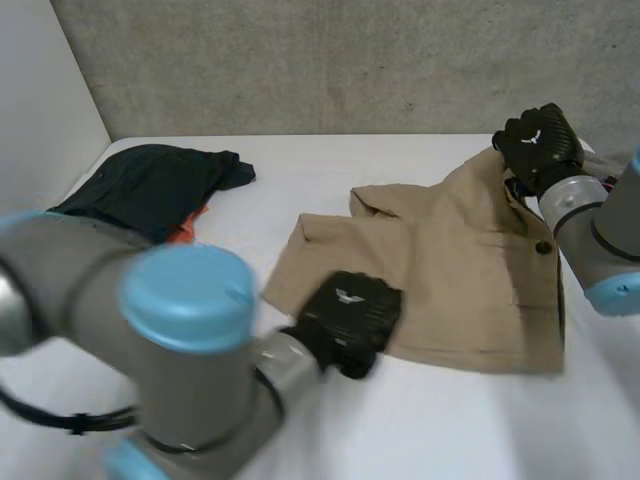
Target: Fold the laundry.
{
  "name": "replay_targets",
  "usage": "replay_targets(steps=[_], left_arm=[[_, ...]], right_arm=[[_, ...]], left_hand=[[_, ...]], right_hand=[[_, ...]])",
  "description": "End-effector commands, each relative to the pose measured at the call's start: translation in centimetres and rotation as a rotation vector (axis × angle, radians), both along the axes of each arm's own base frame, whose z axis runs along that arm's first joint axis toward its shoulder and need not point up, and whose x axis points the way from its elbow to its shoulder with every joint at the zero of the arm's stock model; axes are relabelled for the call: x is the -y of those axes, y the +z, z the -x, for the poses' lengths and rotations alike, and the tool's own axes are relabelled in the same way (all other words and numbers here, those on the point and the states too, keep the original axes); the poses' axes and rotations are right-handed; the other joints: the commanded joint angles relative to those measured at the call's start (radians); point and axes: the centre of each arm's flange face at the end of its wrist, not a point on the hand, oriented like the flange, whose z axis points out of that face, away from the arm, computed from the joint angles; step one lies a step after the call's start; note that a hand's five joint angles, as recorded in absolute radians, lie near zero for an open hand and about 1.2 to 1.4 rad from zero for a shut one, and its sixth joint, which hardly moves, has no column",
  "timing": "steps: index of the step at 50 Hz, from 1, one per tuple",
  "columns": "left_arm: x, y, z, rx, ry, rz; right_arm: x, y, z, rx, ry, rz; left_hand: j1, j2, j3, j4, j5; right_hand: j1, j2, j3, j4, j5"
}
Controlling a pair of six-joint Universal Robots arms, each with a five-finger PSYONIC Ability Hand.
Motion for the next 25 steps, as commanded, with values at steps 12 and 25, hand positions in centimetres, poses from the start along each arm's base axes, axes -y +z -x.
replay_targets(steps=[12, 25], left_arm=[[3.0, 1.7, -0.7, -0.043, 0.161, 0.075], [11.0, 1.4, -5.6, 0.060, 0.230, 0.212]], right_arm=[[1.4, -1.2, 3.7, 0.048, -0.169, 0.000], [-7.5, 2.0, 6.6, 0.038, -0.237, -0.443]], left_hand=[[-0.582, -0.620, -0.615, -0.621, -0.610], [-0.602, -0.641, -0.635, -0.641, -0.631]], right_hand=[[-0.955, -0.999, -0.977, -1.011, -0.975], [-0.955, -0.999, -0.977, -1.011, -0.975]])
